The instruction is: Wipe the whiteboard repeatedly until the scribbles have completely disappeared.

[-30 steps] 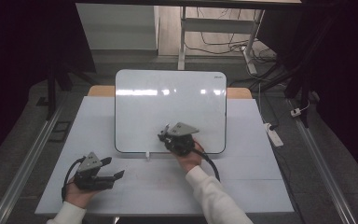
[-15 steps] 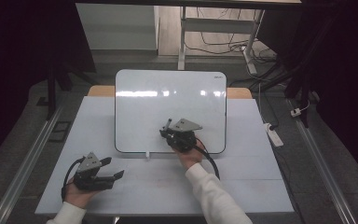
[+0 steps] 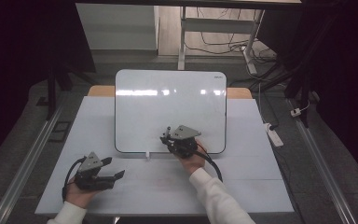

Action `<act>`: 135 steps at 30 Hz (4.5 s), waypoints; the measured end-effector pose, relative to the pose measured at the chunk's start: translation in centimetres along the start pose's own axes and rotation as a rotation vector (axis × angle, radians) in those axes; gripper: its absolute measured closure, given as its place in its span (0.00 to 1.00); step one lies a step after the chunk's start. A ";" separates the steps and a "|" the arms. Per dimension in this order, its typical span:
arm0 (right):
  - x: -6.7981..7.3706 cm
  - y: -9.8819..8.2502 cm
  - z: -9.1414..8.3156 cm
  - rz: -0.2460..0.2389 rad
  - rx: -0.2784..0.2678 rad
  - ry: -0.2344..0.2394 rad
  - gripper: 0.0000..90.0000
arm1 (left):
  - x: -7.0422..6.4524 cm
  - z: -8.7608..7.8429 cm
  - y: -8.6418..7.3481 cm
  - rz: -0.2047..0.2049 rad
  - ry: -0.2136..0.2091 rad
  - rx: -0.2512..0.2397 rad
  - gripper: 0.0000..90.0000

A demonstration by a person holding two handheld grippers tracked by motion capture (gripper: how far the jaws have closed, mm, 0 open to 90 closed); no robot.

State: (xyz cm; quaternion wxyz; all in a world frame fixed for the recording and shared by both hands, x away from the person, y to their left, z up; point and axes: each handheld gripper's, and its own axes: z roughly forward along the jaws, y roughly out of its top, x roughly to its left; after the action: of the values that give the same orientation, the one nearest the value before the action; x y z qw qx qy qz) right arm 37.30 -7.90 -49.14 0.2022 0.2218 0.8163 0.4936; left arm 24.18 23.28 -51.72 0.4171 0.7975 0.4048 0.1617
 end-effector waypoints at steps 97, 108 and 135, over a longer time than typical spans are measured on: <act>-2.9 0.1 -2.0 0.038 -0.038 -0.067 0.86 | -0.1 -0.2 -0.1 0.001 0.009 -0.003 0.30; -4.0 -0.7 -3.6 0.032 -0.042 -0.111 0.86 | -0.1 -0.2 -0.1 -0.001 0.011 -0.004 0.30; -2.4 -1.2 -2.5 0.001 -0.011 -0.011 0.87 | 0.1 0.0 -0.1 -0.001 0.011 -0.001 0.30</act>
State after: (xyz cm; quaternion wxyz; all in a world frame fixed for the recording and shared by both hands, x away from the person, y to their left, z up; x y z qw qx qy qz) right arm 37.68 -11.48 -48.92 0.2078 0.2239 0.8122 0.4970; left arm 24.22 23.36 -51.83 0.4154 0.7961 0.4075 0.1658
